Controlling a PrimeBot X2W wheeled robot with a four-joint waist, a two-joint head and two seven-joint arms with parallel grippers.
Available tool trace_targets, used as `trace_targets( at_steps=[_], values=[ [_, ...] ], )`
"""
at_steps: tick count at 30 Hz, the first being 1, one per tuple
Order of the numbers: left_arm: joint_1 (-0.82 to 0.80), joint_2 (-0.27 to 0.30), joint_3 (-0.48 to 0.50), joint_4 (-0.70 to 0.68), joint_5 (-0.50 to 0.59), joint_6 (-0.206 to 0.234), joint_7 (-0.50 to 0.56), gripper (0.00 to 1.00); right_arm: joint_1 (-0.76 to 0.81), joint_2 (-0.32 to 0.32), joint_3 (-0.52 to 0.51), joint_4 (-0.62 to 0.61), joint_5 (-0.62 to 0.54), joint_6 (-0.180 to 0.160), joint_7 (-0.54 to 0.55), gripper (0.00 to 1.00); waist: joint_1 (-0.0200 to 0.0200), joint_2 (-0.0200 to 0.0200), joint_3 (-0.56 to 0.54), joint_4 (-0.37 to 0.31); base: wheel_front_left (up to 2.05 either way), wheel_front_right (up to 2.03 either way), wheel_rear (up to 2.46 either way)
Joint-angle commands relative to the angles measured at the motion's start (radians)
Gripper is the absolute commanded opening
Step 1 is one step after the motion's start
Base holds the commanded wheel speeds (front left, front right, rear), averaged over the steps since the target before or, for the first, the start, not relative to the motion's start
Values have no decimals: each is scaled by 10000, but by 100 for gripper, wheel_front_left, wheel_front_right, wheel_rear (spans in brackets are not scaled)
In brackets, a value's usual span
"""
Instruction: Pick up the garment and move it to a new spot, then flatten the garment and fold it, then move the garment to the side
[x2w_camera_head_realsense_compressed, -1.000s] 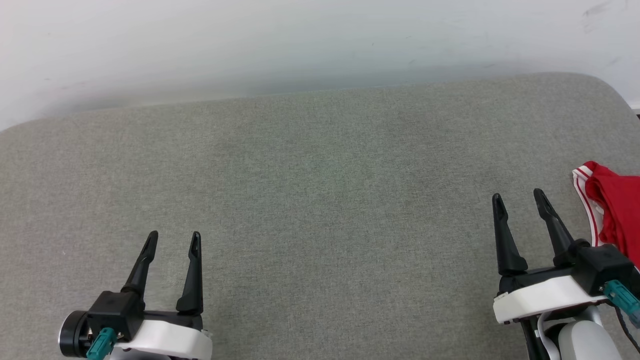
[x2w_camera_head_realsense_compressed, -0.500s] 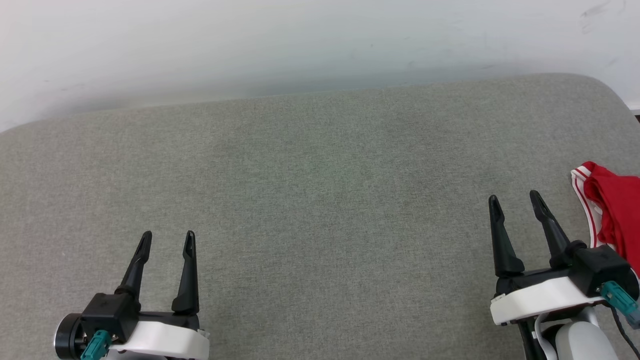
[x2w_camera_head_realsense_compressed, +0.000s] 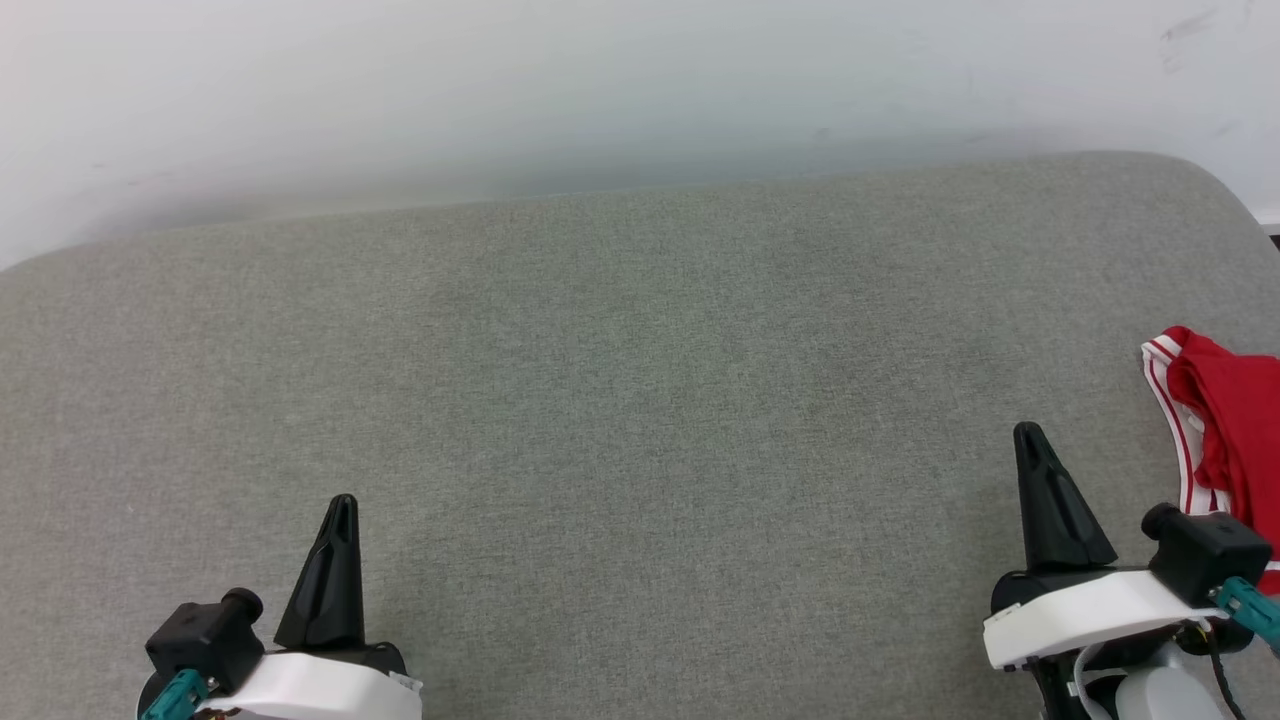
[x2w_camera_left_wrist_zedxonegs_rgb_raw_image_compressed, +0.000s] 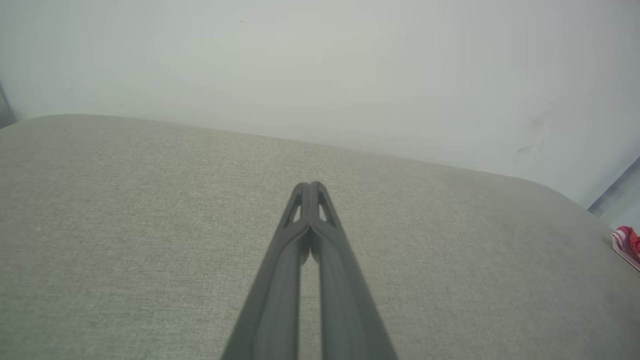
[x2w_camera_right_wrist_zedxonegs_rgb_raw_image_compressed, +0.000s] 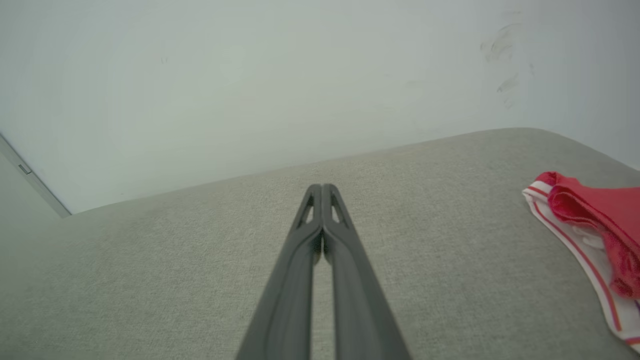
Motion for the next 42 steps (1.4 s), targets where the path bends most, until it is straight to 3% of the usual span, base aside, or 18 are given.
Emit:
trace_targets(
  at_steps=[1,18,42],
  values=[
    [-216,90,-16,-86,-445,16,57,0,-119,-78,-23,-128,459,0,58,0,0,0,-9,6,0,0,0],
    [-587,216,-79,456,-3719,-6,716,0,-144,-200,-114,39,3761,-1,717,0,0,0,-145,81,0,0,0],
    [-923,275,-49,906,-7103,-13,1489,0,-155,-258,-296,203,7175,-2,1489,0,0,0,-324,181,0,0,0]
  ],
)
